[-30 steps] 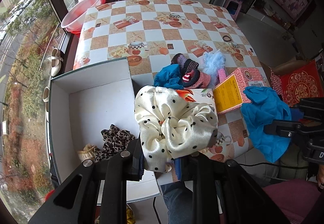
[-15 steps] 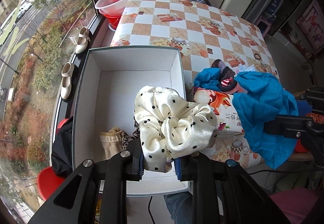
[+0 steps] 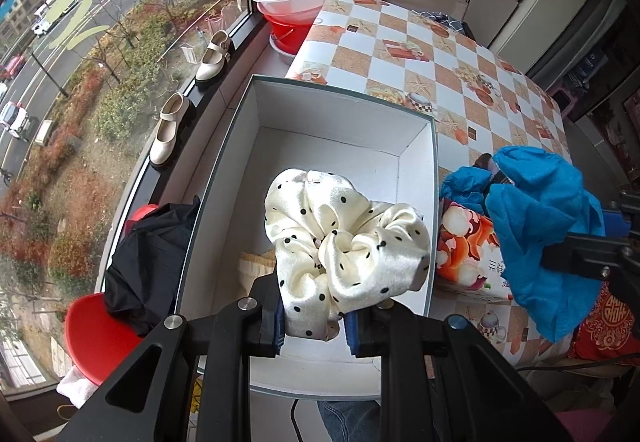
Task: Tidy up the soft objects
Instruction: 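Carry the blue cloth and polka-dot scrunchie with both tools over the white box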
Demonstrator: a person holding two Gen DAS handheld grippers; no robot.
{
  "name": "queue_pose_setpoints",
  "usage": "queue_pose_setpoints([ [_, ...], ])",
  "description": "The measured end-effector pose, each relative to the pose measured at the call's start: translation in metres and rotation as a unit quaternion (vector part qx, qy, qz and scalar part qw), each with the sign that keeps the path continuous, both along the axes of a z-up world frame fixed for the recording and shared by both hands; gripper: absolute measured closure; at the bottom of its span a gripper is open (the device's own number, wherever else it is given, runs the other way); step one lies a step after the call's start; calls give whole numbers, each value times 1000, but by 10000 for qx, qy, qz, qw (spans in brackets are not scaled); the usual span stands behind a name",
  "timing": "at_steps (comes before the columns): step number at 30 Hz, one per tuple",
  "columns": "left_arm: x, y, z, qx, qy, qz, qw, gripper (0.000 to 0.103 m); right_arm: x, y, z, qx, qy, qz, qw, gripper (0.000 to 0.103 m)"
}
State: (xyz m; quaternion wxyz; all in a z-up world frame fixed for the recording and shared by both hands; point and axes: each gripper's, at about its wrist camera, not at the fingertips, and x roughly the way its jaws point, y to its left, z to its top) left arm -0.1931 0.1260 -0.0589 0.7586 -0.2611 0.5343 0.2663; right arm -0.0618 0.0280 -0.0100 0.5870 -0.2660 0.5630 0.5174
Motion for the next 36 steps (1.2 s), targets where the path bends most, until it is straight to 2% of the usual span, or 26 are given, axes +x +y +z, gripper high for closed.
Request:
queue_pose_setpoints([
  [19, 1, 16, -20, -34, 188, 238, 9995, 78, -3, 42, -11, -40, 18, 132, 9999, 74],
  [36, 1, 21, -27, -79, 242, 274, 9993, 78, -7, 56, -21, -195, -104, 291, 9993, 74],
])
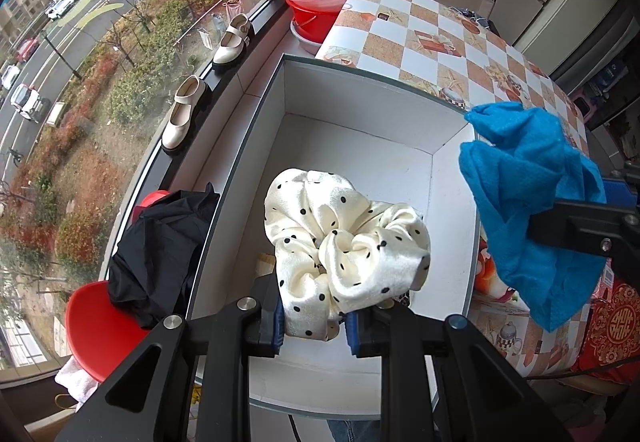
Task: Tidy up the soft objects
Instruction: 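Carry the blue cloth and polka-dot scrunchie with both tools over the white box, then open both tools to drop the cloth and scrunchie into the box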
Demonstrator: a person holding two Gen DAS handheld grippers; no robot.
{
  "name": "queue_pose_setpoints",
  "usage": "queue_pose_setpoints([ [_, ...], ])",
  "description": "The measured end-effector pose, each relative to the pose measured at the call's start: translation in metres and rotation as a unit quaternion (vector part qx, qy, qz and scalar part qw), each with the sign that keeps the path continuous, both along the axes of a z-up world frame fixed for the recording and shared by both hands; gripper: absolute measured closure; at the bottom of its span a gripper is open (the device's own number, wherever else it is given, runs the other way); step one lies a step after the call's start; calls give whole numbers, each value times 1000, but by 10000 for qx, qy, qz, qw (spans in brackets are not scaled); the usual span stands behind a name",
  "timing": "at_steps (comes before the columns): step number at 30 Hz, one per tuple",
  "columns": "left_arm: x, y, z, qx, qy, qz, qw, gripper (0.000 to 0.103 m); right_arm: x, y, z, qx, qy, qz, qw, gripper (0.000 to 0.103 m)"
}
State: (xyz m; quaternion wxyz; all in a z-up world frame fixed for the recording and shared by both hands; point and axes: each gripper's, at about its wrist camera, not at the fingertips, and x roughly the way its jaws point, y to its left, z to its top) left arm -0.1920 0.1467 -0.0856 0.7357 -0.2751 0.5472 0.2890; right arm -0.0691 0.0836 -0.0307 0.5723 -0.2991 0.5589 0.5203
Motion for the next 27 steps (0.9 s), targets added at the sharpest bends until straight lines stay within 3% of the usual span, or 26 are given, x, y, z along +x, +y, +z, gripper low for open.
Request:
queue_pose_setpoints([
  [6, -1, -1, -3, 2, 21, 13, 10000, 77, 1, 5, -4, -35, 1, -1, 10000, 74],
  [9, -3, -1, -4, 31, 24, 59, 10000, 72, 0, 8, -5, -38, -10, 10, 10000, 74],
  [13, -5, -1, 0, 219, -13, 103, 9997, 35, 1, 11, -6, -54, 16, 8, 10000, 74],
  [15, -7, -1, 3, 288, -33, 117, 9995, 25, 3, 13, -6, -58, 40, -13, 10000, 73],
  [17, -6, 1, 3, 255, 9, 150, 9996, 23, 6, 14, -6, -63, 44, -59, 10000, 63],
  [18, -6, 2, 1, 187, 59, 176, 9997, 23, 7, 14, -6, -59, 20, -94, 9999, 49],
  [19, -6, 5, -2, 89, 118, 204, 9997, 23, 9, 13, -5, -54, -2, -129, 9999, 42],
  [21, -5, 8, -9, -146, 233, 274, 9992, 23, 11, 13, -6, -102, 16, -175, 9998, 35],
  [22, -6, 10, -11, -213, 233, 314, 9990, 23, 13, 12, -8, -150, -1, -211, 9997, 26],
  [24, -7, 10, -12, -272, 259, 385, 9986, 22, 15, 8, -8, -210, -65, -294, 9993, 20],
  [27, -6, 9, -4, -318, 116, 397, 9986, 22, 23, -2, -7, -290, -44, -435, 9986, 20],
])
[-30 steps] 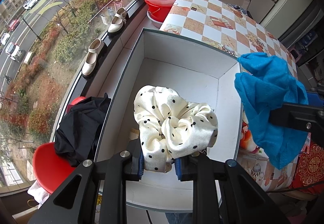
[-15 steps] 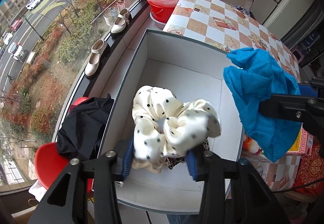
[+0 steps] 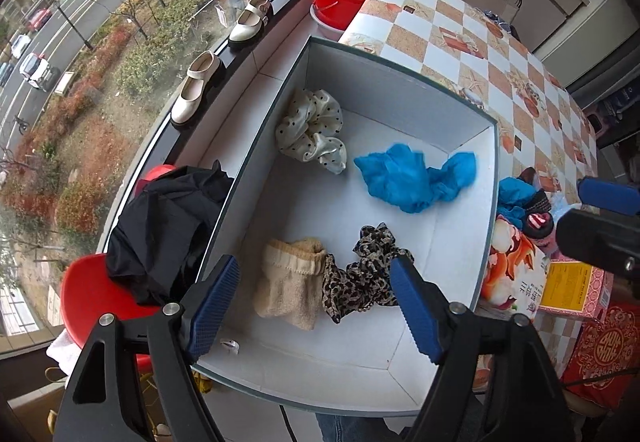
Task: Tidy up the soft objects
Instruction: 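Open both tools to drop the cloth and scrunchie into the box, then move both tools from the box to the pile of soft items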
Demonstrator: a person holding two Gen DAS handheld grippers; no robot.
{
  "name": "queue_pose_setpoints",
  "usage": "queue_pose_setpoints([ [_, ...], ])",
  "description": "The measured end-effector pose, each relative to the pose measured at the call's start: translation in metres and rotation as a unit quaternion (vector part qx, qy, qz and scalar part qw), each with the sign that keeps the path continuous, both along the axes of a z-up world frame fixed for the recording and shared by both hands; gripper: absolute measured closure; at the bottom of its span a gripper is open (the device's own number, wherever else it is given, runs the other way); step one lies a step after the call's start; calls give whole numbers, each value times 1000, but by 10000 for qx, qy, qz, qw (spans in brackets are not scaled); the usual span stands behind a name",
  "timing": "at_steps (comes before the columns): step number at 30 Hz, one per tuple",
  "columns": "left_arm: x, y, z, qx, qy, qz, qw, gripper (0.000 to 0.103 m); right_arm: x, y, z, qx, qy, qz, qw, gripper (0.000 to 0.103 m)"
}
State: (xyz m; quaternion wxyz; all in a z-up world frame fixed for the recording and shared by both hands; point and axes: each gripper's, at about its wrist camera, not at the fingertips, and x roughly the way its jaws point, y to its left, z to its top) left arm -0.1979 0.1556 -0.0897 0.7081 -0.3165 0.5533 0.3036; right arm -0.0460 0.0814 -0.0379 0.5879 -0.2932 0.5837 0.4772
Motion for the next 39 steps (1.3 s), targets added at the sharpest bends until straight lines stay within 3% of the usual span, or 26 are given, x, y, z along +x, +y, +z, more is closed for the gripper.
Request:
queue_pose_setpoints([
  [7, 49, -21, 30, 129, -253, -679, 9973, 22, 49, -60, 17, -87, 133, -712, 9973, 20],
  [14, 128, -67, 39, -77, -366, -1691, 9849, 21, 127, -139, 41, -171, -99, -1673, 9857, 20],
  [16, 150, -80, 35, -157, -303, -1897, 9812, 21, 151, -161, 38, -318, -189, -1971, 9797, 0],
  [17, 160, -86, 32, -173, -263, -1992, 9794, 21, 163, -171, 35, -381, -215, -2111, 9765, 0],
  [23, 225, -106, 1, -385, 141, -2363, 9708, 21, 216, -210, -11, -799, 81, -2536, 9640, 0],
  [30, 297, -117, -41, -344, 579, -2734, 9595, 21, 249, -205, -94, -1150, 791, -2526, 9575, 0],
  [36, 329, -139, -91, -354, 1166, -3508, 9285, 21, 263, -191, -154, -1490, 950, -2189, 9596, 0],
  [39, 339, -148, -105, -408, 1252, -3677, 9206, 20, 268, -199, -169, -1637, 805, -2180, 9587, 0],
])
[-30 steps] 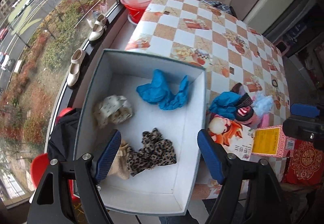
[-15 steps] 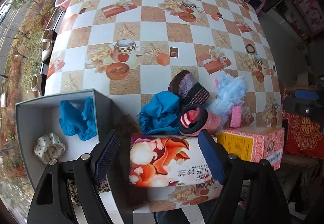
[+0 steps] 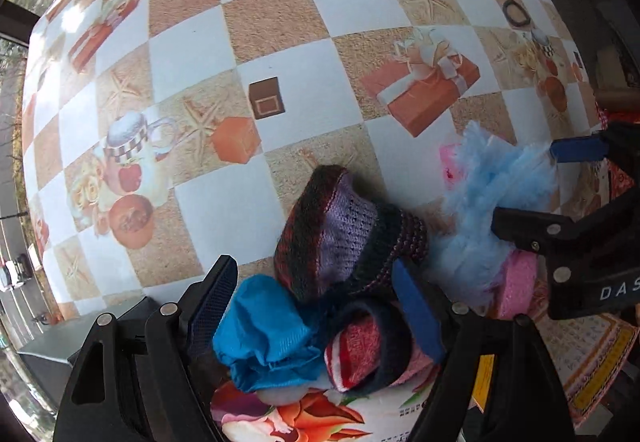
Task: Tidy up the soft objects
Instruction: 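Move both tools from the box to the pile of soft items, then grasp the purple striped knit sock with the left tool while the right tool grasps the light-blue fluffy duster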
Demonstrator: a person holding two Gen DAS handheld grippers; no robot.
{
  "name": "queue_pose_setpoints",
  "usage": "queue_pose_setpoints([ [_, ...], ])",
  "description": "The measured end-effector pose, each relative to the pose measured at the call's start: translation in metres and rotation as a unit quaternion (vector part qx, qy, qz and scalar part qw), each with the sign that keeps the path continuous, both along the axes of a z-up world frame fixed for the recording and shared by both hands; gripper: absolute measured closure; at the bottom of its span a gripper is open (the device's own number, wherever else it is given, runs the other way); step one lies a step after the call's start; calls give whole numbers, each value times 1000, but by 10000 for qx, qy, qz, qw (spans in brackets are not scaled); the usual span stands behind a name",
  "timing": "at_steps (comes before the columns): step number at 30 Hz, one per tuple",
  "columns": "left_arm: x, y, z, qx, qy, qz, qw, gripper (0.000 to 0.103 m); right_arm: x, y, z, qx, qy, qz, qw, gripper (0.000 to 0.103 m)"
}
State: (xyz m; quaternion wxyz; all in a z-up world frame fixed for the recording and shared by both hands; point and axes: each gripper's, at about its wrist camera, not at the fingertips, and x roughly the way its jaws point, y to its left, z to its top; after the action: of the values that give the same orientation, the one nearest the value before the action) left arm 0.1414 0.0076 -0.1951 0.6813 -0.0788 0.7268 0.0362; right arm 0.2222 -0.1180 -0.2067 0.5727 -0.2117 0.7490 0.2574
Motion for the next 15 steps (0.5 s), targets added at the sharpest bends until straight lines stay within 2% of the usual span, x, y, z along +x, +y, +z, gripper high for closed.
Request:
queue_pose_setpoints([
  [4, 17, -9, -12, 297, -11, -109, 9995, 4, 16, -29, -1, 101, -95, -338, 9993, 0],
  [7, 28, -3, -14, 260, -130, 87, 9995, 4, 35, -53, 5, -70, -433, -574, 9974, 0],
  [10, 39, 12, -6, 563, -292, 329, 9974, 4, 59, -86, 15, -307, -846, -1000, 9909, 0],
  [12, 41, 25, 4, 446, -384, 549, 9968, 4, 69, -108, 24, -157, -798, -1461, 9859, 0],
  [15, 37, 34, 17, 286, -483, 636, 9964, 4, 67, -123, 35, 397, -285, -1895, 9807, 0],
])
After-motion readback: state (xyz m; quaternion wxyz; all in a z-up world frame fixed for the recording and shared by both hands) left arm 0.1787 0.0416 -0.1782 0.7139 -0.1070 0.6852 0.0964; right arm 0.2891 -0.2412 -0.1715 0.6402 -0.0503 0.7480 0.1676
